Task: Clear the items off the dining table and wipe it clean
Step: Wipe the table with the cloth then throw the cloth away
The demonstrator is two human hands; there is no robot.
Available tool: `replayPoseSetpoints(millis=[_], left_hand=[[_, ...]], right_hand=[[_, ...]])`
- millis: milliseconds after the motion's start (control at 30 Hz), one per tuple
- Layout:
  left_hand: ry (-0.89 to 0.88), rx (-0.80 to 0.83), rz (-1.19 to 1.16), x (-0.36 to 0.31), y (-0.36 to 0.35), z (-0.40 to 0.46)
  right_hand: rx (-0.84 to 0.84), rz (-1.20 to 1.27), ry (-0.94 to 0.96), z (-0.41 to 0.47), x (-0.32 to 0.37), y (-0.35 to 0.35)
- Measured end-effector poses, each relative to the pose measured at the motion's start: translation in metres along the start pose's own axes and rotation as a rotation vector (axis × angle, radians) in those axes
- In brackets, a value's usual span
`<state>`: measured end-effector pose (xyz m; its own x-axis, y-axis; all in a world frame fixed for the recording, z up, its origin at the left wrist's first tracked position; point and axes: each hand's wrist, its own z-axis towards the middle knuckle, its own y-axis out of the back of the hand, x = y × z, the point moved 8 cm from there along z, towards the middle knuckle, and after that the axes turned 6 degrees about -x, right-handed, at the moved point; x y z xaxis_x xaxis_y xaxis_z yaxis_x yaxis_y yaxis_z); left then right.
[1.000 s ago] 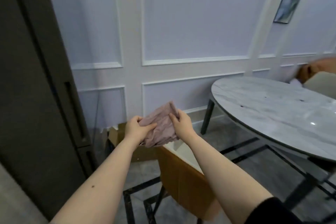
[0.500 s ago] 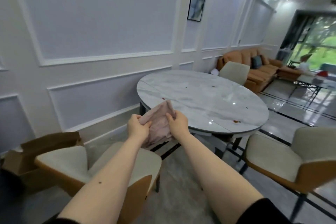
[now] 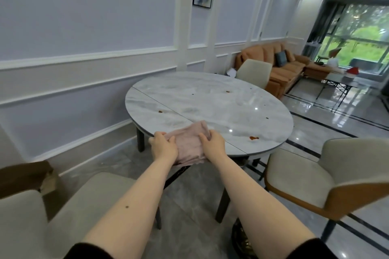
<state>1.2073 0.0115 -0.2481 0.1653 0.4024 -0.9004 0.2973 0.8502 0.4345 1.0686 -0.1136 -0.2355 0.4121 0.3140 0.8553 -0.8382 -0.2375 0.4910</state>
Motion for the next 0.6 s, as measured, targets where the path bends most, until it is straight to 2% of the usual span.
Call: replayPoseSetpoints(millis=[333, 600], left_hand=[[0.064, 0.061, 0.057, 0.006, -0.114, 0.128], [0.189, -0.005, -0.005, 0.022, -0.149, 0.232]], right_hand=[[0.082, -0.089, -0.122, 0.156, -0.051, -0.069], [0.204, -0.041, -0.089, 0.249, -0.047, -0.133]])
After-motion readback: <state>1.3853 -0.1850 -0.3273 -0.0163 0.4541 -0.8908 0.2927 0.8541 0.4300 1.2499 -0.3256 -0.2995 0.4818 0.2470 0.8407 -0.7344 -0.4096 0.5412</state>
